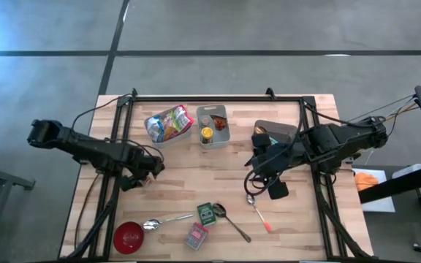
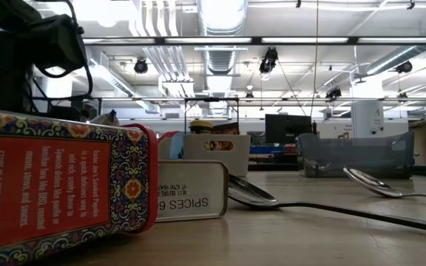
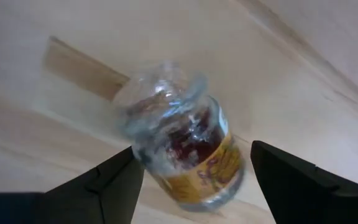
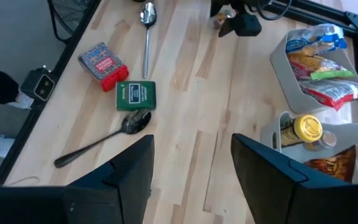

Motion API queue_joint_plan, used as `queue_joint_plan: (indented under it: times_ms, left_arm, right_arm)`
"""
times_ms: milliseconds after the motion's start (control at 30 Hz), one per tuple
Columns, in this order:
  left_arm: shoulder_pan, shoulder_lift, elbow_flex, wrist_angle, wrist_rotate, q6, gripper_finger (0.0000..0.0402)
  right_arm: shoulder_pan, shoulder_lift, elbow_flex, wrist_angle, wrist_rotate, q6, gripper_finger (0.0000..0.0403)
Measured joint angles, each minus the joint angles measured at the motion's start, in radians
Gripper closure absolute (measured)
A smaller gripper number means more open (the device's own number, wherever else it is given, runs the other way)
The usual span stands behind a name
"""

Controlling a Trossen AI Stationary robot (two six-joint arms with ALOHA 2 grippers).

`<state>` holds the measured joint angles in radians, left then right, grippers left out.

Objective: Pick & Place Food Item
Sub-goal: Put the brown seasoning bottle into the right gray bin

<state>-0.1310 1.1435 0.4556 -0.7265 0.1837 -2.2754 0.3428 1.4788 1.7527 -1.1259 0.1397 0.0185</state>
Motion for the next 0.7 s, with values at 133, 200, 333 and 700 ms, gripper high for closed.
queue_joint_plan:
  times_ms: [133,200,333,700]
  left_arm:
    - [0.000,0.000,-0.035,0.037,0.000,-0.002,0.0139]
    - [0.000,-0.001,-0.037,0.035,0.000,-0.004,0.0164]
    - [0.000,-0.002,-0.039,0.032,-0.012,-0.026,0.0204]
    - [0.000,-0.002,-0.046,0.027,-0.024,0.004,0.0209]
  right_arm:
    - [0.000,0.000,0.000,0.000,-0.002,0.004,0.0191]
    - [0.000,0.000,0.000,0.000,-0.007,0.012,0.0191]
    - [0.000,0.000,0.000,0.000,-0.010,0.031,0.0191]
    - [0.000,0.000,0.000,0.000,-0.012,0.058,0.0191]
